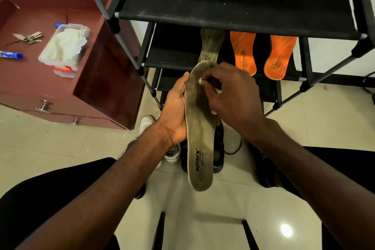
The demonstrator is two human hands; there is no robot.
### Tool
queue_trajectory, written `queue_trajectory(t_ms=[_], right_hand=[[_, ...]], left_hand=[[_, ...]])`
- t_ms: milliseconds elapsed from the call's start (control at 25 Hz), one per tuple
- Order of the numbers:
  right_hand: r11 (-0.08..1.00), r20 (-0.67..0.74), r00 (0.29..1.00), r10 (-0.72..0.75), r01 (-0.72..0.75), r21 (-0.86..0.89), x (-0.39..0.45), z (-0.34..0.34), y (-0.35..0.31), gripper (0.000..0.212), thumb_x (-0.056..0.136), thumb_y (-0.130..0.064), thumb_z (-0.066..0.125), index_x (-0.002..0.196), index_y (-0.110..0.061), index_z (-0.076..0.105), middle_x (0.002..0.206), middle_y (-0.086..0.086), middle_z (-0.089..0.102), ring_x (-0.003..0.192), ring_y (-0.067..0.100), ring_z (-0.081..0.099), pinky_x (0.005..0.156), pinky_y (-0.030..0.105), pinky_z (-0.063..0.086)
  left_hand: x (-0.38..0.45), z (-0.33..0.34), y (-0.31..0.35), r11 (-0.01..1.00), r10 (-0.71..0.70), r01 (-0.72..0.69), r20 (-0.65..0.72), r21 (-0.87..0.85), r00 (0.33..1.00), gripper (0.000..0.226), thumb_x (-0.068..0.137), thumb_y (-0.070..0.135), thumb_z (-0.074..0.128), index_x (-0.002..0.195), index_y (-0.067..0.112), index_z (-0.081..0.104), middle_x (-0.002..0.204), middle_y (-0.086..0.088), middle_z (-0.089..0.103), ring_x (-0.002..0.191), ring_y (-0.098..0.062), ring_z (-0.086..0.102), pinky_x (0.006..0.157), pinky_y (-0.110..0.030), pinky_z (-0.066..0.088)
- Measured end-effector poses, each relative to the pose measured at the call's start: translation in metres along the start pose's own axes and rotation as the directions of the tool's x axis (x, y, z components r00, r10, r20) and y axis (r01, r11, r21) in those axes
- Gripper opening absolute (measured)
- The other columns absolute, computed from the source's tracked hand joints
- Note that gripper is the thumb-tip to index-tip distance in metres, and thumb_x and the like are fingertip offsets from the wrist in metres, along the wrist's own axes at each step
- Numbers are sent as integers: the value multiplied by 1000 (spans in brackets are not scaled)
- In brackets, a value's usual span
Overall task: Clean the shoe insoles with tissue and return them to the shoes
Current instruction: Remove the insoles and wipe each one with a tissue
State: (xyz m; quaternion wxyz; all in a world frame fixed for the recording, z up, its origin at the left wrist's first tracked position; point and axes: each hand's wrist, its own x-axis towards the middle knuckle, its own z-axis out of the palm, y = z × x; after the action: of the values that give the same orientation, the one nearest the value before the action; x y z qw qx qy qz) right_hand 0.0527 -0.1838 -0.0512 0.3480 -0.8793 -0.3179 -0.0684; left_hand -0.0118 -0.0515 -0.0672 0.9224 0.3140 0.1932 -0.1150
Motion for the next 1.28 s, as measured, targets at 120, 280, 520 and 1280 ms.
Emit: queue_trajectory(t_ms=[120,280,520,1280], right_hand=[[993,66,992,-104,99,66,-1,0,-2,11,94,-21,72,104,-18,75,103,-9,66,84,0,58,71,20,51],[989,56,997,-47,39,145,-3,0,3,14,92,-22,74,105,-18,77,106,-8,66,86,4,60,73,29,55],[999,-85,996,-26,29,37,-5,4,-2,13,95,-22,71,106,-17,76,104,-6,69,87,7,64,72,30,56],[998,-116,992,51,-54,-24,2,-4,6,16,97,-25,69,108,-17,76,103,-3,72,88,10,65,73,32,58]], left_hand=[[-1,3,2,1000,1,-1,-2,10,1000,51,110,47,35,120,10,68,107,-10,74,102,-21,72,94,-36,58],[-3,0,7,1000,12,-12,28,-6,1000,50,106,45,40,127,6,65,118,-13,65,112,-25,63,115,-41,39],[0,1,8,999,-35,35,31,3,999,70,106,63,38,149,10,53,129,-14,67,120,-27,64,108,-44,49],[-5,5,5,992,-122,120,33,44,992,58,108,57,34,119,15,72,111,-10,77,104,-25,74,89,-45,62]])
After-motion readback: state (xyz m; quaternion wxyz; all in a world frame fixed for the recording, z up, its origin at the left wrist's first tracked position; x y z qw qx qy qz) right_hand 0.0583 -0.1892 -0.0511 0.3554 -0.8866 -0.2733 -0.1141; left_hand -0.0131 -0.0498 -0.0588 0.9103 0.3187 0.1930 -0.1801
